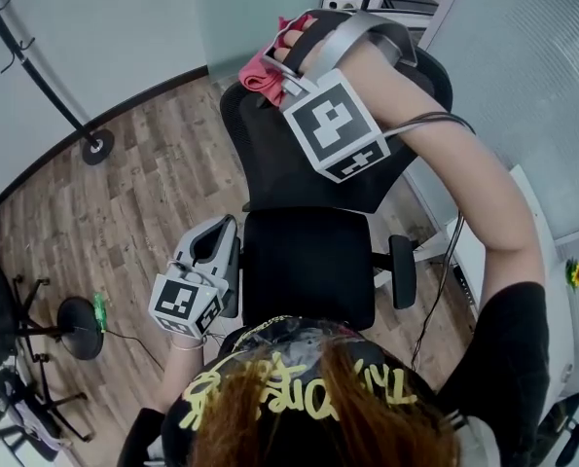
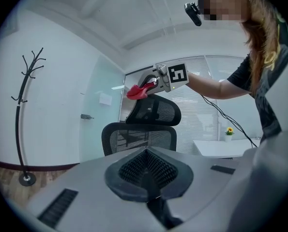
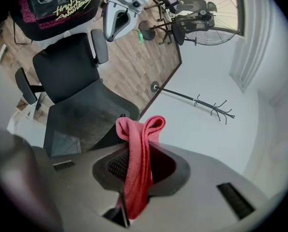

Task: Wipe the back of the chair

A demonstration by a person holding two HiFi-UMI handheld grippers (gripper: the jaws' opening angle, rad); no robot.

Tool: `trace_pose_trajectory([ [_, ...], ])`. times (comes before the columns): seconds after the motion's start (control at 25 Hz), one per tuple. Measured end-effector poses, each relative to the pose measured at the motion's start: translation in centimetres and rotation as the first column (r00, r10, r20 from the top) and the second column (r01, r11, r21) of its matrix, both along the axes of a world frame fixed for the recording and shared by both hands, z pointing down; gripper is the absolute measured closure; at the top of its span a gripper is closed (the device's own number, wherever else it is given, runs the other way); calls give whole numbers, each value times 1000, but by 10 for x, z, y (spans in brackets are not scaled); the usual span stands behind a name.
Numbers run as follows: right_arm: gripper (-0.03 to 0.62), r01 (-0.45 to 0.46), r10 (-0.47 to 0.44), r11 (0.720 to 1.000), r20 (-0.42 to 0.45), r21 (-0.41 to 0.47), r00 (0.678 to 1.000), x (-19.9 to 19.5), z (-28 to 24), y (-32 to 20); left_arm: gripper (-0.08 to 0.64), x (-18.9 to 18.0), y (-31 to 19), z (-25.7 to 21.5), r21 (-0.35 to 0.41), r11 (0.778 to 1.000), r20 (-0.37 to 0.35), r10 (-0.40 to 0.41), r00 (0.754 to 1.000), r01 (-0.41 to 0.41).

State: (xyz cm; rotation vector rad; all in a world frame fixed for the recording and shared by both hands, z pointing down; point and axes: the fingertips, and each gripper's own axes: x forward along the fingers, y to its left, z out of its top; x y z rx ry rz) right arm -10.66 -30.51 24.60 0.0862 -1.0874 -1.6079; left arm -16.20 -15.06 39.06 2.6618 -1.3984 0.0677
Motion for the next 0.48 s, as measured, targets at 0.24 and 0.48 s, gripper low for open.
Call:
trace_pose_trajectory([
  [0.24, 523, 30, -32, 999, -63, -30, 997, -4, 19, 13, 569, -1, 2, 0, 3, 1000, -3, -8, 1000, 8],
  [0.48, 523, 51, -50, 999, -102, 8, 994, -11, 42, 23, 569, -4, 2, 0, 1, 1000, 0, -11, 1000, 11],
])
